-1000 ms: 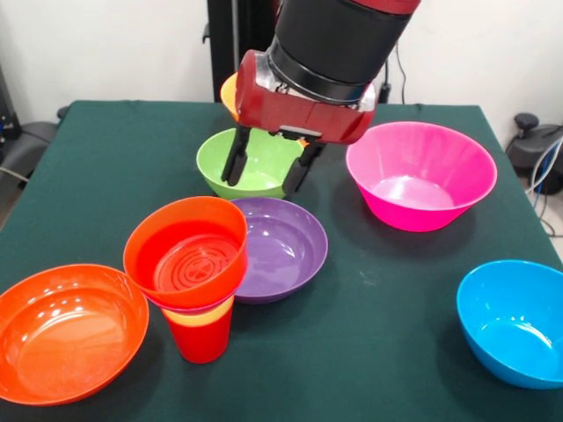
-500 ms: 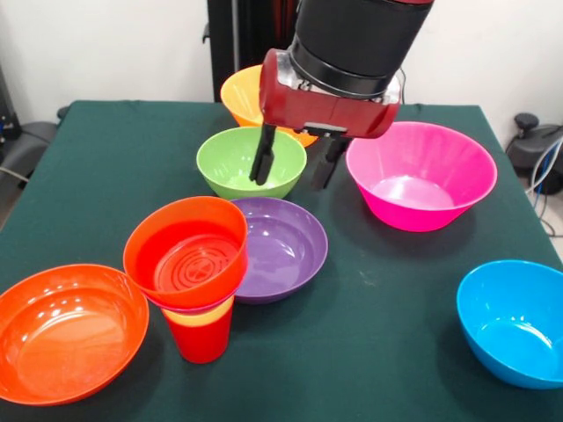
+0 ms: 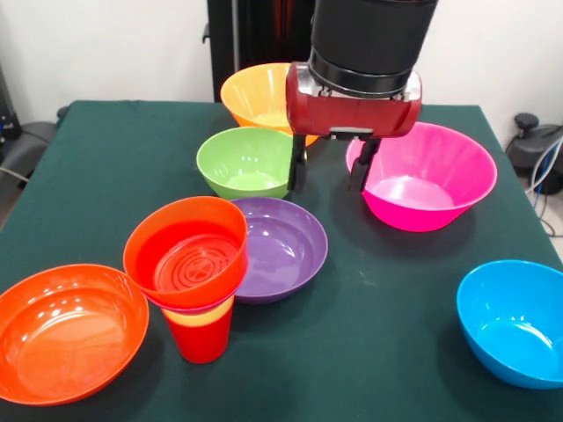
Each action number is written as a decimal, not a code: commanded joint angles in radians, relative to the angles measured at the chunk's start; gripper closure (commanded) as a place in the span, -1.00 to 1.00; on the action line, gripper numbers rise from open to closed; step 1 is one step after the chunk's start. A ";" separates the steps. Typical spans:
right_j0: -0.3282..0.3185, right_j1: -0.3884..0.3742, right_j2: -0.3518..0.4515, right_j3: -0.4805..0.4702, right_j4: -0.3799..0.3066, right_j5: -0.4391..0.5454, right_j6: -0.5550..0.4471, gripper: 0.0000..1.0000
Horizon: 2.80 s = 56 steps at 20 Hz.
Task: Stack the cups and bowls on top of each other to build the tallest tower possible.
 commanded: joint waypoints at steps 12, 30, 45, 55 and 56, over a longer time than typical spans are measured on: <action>-0.092 -0.001 0.128 0.289 0.156 -0.284 0.031 -1.00; -0.062 -0.004 0.079 0.299 0.138 -0.263 0.055 -1.00; -0.017 -0.150 0.069 0.496 0.250 -0.388 0.180 -1.00; -0.064 -0.184 0.154 0.606 0.318 -0.566 0.118 -1.00; -0.071 -0.177 0.164 0.614 0.319 -0.591 0.115 -1.00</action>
